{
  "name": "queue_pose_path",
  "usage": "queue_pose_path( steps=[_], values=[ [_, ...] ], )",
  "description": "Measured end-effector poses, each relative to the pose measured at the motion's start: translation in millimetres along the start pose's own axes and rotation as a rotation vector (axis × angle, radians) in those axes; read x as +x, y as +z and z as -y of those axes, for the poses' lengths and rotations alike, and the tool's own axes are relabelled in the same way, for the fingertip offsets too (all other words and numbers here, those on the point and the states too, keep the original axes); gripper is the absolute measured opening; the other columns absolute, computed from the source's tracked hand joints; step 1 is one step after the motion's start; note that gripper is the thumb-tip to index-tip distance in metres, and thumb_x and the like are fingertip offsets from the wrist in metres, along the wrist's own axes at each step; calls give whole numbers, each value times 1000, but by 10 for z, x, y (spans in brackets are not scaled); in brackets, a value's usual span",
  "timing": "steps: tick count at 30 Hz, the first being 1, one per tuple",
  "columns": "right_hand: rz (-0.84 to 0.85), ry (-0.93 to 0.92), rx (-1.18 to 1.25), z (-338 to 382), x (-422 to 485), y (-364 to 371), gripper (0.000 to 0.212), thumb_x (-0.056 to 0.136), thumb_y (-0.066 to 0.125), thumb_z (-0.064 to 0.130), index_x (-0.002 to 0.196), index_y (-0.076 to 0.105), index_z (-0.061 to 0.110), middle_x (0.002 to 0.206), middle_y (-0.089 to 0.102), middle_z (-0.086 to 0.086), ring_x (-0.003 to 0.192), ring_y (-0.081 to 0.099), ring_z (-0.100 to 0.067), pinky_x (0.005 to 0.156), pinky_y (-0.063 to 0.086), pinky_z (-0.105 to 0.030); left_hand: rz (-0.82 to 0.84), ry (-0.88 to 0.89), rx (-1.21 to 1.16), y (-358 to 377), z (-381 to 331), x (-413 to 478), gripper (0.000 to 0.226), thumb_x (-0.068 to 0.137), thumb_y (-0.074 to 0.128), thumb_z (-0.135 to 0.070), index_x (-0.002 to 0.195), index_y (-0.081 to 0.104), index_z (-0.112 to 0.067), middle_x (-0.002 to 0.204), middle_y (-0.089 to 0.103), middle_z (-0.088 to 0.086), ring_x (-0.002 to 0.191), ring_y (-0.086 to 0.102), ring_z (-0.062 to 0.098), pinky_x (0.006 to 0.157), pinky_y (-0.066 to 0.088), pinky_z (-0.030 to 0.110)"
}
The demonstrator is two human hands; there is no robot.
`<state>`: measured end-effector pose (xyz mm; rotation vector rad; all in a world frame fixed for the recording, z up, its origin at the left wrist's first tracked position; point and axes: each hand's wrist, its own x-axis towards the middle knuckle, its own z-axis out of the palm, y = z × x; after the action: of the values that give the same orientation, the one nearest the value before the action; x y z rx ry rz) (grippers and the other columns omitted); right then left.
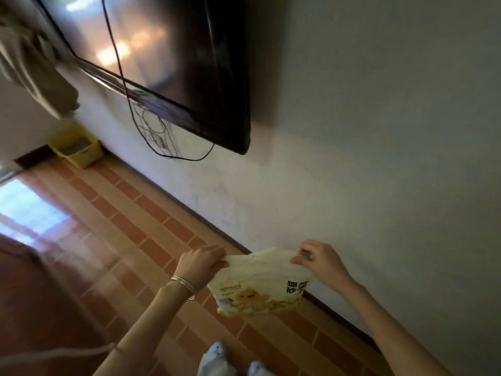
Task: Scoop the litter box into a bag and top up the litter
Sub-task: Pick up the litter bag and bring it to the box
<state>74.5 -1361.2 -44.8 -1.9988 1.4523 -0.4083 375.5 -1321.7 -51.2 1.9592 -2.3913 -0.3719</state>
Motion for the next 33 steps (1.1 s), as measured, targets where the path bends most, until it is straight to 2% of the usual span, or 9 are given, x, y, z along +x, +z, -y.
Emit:
queue_pose_path(
  steps=[5,11,13,15,19,23,26,29,33],
  values=[
    [77,-100,35,538,365,261,31,72,76,36,59,47,35,65,54,12,68,53,-4,65,42,-29,-44,-182,-94,-107,492,-424,24,90,49,-46,91,55,-23,91,60,-8,87,59,16,63,42,29],
    [168,-197,46,1234,891,702,30,68,79,33,60,51,37,67,58,14,71,54,3,63,41,-18,-112,-326,-181,-284,1277,-735,23,88,54,-46,88,58,-23,89,62,-9,85,60,16,66,47,33],
    [204,-216,38,1512,1067,888,27,68,79,34,61,53,36,69,59,14,71,54,4,64,42,-19,-119,-362,-186,-355,1590,-851,24,87,55,-47,89,59,-23,89,62,-9,85,60,16,66,47,33],
    [244,-239,27,1821,1235,1085,24,68,79,33,64,55,36,70,60,14,72,56,0,66,43,-22,-130,-388,-184,-421,1933,-971,24,86,55,-47,88,59,-23,89,63,-9,85,61,16,65,44,31],
    [289,-291,-10,2436,1563,1445,31,68,79,29,61,52,41,68,57,15,69,53,2,61,39,-13,-159,-456,-177,-600,2613,-1171,27,84,58,-49,92,62,-24,90,66,-9,87,62,18,63,39,29],
    [299,-313,-28,2896,1832,1770,27,70,78,27,65,54,37,69,58,16,68,53,2,62,40,-14,-211,-422,-179,-799,3183,-1307,24,84,60,-46,92,62,-23,92,66,-10,87,62,17,62,40,29],
    [298,-335,-41,3183,2004,2004,21,71,76,28,69,56,34,70,58,17,68,53,5,61,41,-12,-236,-409,-197,-912,3551,-1395,22,83,62,-43,84,59,-21,86,64,-9,83,62,19,59,39,28],
    [312,-365,-55,3445,2180,2216,17,72,75,28,71,59,30,71,58,18,70,54,5,62,40,-12,-238,-444,-204,-956,3860,-1482,22,83,63,-41,84,60,-20,86,63,-7,83,61,20,57,35,28],
    [355,-402,-76,3778,2489,2480,12,74,74,28,76,63,23,75,60,15,73,55,1,64,44,-17,-241,-507,-209,-968,4253,-1541,20,83,63,-41,88,62,-22,90,64,-9,85,61,18,60,41,29]
  ],
)
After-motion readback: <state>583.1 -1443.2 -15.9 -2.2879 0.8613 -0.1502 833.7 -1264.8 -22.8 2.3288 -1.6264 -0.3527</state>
